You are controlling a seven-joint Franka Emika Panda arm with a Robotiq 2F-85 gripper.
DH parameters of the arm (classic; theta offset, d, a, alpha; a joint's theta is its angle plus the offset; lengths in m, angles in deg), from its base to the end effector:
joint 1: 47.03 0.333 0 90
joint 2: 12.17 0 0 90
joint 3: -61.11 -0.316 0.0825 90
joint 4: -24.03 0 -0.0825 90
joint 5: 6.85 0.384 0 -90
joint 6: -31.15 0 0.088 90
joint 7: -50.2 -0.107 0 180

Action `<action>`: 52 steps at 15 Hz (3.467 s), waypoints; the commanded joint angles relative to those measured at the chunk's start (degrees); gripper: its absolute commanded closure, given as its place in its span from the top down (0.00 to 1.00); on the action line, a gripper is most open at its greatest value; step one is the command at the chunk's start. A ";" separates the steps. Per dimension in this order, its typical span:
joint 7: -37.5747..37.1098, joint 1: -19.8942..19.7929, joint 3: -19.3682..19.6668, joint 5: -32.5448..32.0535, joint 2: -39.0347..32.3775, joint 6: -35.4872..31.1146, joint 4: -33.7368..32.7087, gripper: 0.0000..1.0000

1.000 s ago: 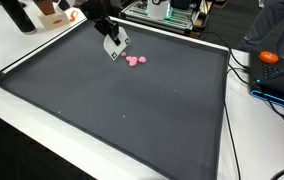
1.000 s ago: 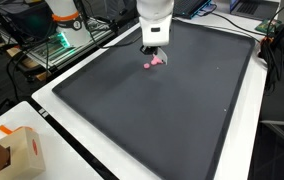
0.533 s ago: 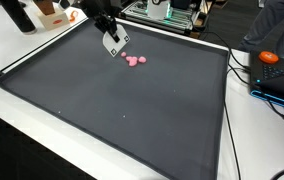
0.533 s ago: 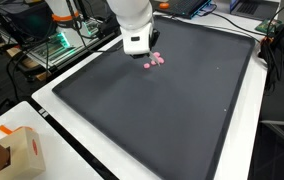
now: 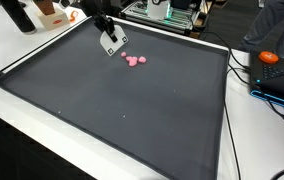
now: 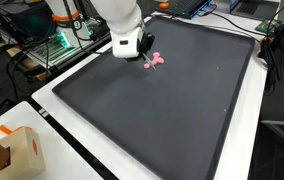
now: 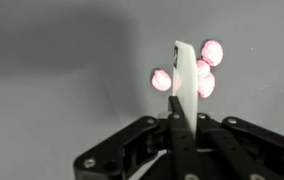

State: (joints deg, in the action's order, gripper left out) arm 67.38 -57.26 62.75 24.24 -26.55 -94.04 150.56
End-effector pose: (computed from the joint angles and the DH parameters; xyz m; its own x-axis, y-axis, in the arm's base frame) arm 0.5170 -0.0894 0.2490 0.9492 -0.2322 -0.2122 -0.3012 -0.8656 -0.4001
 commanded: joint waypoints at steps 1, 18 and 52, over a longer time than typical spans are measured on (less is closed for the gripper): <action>1.25 0.07 0.11 1.19 1.64 -2.80 3.04 0.01; -4.51 5.53 -0.81 -11.08 4.90 -11.00 7.20 0.01; -16.19 16.53 -8.86 -32.68 22.28 -0.64 6.42 0.04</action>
State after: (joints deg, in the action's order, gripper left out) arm 51.24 -41.02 53.64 -8.40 -4.26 -94.81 157.08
